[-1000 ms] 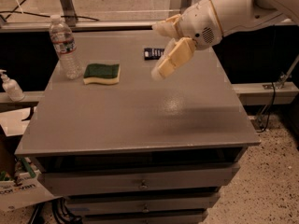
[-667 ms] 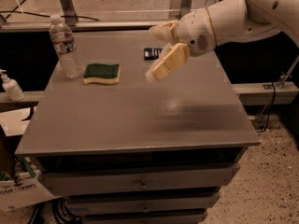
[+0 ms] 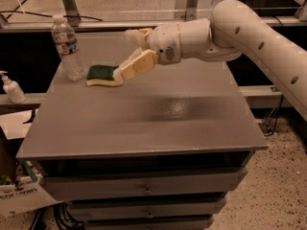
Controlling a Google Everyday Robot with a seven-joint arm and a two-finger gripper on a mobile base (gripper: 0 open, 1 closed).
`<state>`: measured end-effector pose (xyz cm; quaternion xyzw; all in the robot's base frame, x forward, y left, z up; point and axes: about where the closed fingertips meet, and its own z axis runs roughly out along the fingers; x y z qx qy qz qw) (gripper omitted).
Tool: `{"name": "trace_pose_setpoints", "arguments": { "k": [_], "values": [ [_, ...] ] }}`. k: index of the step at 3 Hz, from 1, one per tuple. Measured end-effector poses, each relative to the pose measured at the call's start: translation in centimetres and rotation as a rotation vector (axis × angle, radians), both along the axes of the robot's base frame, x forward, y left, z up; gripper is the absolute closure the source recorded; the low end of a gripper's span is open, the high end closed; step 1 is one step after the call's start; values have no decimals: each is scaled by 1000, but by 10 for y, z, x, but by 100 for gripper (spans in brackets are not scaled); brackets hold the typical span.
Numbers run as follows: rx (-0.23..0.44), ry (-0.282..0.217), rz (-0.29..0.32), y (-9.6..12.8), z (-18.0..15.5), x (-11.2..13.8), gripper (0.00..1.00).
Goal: Knock water bottle over
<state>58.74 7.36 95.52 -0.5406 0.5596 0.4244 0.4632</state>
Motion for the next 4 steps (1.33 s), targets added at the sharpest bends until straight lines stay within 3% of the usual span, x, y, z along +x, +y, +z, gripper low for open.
{"name": "trace_pose_setpoints", "arguments": {
  "k": [2,4],
  "values": [
    [104,15,12,70,-14,30,0],
    [134,51,3,124,-39,58,0]
  ]
}}
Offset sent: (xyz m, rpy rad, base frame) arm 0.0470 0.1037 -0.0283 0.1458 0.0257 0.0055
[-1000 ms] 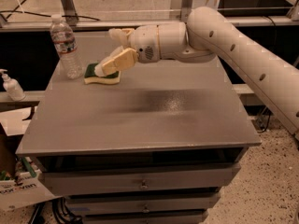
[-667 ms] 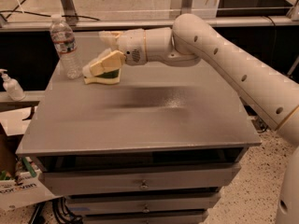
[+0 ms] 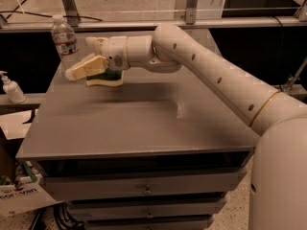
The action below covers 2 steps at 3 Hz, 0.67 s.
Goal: Knock water bottle over
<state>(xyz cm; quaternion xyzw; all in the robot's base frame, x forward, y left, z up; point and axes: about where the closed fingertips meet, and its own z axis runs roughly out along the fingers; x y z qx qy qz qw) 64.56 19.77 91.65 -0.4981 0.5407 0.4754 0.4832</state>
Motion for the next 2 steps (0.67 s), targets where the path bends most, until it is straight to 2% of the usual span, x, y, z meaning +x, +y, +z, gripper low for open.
{"name": "trace_pose_setpoints", "arguments": {
  "k": [2],
  "values": [
    [16,-13,-28,24,3,44,0]
  ]
}}
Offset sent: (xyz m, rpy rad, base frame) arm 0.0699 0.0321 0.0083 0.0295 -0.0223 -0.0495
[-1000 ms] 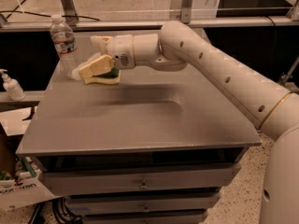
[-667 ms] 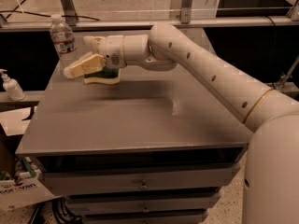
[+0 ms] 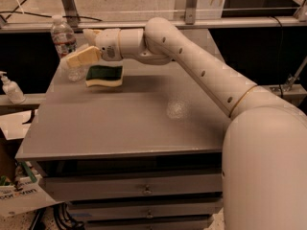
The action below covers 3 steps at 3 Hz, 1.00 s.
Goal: Knock water bottle over
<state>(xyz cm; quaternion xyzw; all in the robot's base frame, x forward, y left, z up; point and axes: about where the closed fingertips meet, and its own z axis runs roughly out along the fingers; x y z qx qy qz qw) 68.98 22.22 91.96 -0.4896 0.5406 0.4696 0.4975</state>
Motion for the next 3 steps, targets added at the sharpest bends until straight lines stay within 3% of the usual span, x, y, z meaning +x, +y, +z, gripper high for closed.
{"name": "trace_pose_setpoints", "arguments": {
  "k": [1,3],
  "values": [
    [19,3,14,16,4,6,0],
    [15,6,35,20,2,10,41]
  ]
}}
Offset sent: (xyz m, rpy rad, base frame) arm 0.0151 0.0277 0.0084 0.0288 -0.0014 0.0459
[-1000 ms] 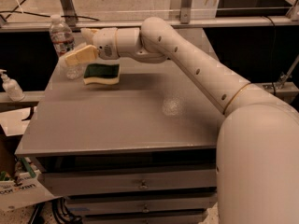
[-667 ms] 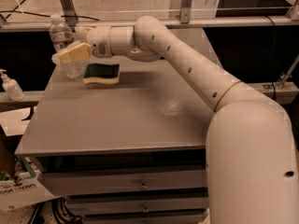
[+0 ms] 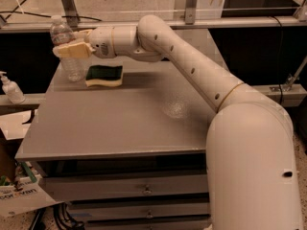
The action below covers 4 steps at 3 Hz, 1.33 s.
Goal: Knock water bottle over
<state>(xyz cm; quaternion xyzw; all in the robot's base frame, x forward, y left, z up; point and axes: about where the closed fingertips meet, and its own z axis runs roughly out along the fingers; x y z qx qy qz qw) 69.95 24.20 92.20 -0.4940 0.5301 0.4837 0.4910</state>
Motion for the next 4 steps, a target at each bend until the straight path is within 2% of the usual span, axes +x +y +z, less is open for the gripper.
{"name": "trace_pose_setpoints", "arguments": {
  "k": [1,2,3,4],
  "values": [
    [-9,6,-13,-14,-3,-1,64],
    [-8,3,-15,-32,13,-4,87],
    [8,3,-25,-58,36,-4,100],
    [4,7,-55,-105,63,-2,100]
  ]
}}
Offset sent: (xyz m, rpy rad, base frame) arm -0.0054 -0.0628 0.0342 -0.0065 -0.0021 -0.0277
